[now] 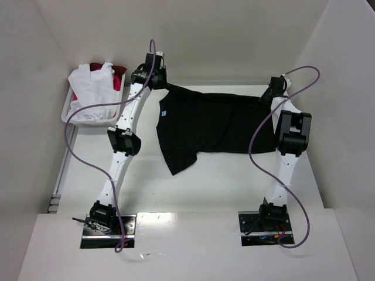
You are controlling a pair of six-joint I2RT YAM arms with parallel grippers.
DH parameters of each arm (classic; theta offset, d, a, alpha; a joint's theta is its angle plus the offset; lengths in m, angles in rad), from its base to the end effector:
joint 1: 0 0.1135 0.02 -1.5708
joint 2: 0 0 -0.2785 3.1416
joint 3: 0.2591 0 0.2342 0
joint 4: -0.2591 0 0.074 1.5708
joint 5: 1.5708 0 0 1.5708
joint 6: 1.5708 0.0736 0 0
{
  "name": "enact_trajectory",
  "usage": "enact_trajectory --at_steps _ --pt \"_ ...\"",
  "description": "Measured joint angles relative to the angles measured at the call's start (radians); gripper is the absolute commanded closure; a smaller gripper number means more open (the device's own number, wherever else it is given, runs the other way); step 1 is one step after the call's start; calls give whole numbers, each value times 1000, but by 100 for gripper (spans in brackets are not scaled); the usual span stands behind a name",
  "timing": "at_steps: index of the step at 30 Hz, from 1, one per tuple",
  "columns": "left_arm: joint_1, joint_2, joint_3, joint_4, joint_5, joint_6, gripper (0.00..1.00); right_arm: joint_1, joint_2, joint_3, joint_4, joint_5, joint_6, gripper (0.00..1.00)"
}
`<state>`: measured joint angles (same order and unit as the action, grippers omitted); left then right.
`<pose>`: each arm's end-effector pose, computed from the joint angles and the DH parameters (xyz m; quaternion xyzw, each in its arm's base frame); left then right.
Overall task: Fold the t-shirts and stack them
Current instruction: Fold the flattened tshirt in 1/3 of the way
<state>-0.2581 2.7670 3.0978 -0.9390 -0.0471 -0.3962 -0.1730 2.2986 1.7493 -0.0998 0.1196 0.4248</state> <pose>0.5761 -0.1485 0.2614 -0.0720 0.8833 -0.1290 0.4450 0.5372 -0.1028 0.1655 0.2887 0.8466 0.0026 0.4471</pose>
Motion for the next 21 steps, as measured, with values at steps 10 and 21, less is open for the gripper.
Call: enact_trajectory --at_steps 10,21 --pt "-48 -60 -156 -80 12 61 100 0 0 -11 3 5 0 100" --pt "-64 -170 -369 -125 53 83 100 0 -22 -100 13 8 5 100"
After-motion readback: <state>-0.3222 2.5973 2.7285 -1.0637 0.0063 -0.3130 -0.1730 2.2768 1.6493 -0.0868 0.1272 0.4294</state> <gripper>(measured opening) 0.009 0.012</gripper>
